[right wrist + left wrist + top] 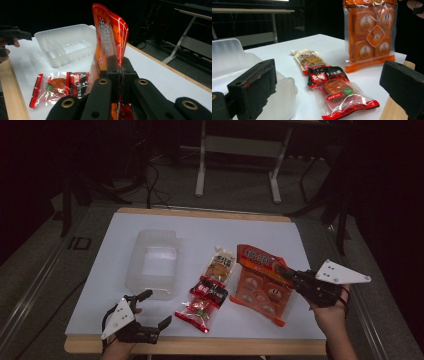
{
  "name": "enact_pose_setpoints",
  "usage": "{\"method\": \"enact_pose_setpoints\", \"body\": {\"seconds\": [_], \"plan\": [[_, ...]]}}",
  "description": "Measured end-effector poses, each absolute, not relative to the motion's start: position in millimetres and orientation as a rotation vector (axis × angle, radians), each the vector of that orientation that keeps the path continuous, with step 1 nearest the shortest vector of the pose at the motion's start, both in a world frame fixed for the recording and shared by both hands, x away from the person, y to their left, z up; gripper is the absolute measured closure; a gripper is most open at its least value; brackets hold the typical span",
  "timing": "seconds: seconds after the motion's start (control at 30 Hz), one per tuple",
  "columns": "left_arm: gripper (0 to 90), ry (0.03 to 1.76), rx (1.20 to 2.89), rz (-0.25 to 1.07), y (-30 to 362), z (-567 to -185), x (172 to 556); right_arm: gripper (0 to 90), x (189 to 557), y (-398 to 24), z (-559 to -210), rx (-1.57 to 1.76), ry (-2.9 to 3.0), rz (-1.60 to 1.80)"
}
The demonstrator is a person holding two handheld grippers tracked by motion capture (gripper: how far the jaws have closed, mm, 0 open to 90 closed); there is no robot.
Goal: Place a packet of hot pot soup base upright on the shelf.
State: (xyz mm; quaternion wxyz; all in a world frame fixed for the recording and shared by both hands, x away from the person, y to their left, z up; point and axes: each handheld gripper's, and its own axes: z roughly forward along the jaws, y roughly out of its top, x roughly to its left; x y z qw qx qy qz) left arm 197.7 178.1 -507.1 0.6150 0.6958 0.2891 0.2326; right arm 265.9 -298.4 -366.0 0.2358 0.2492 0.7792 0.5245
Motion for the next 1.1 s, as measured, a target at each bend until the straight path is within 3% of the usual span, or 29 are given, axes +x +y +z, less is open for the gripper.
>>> {"method": "enact_pose_setpoints", "body": {"seconds": [0.3,0.63,1.1], "plan": [[1.4,0.636,1.62,0.524,168.5,-498.7,197.5,89.0,258.8,-299.7,-339.6,0.641,2.077,1.46],[1.3,0.637,1.641,0.427,157.8,-482.4,196.4,88.9,255.9,-295.5,-323.0,0.61,2.063,1.519],[1.4,0.567,1.674,0.365,137.2,-432.4,233.7,88.9,246.5,-274.0,-305.9,0.515,2.081,1.575]]}}
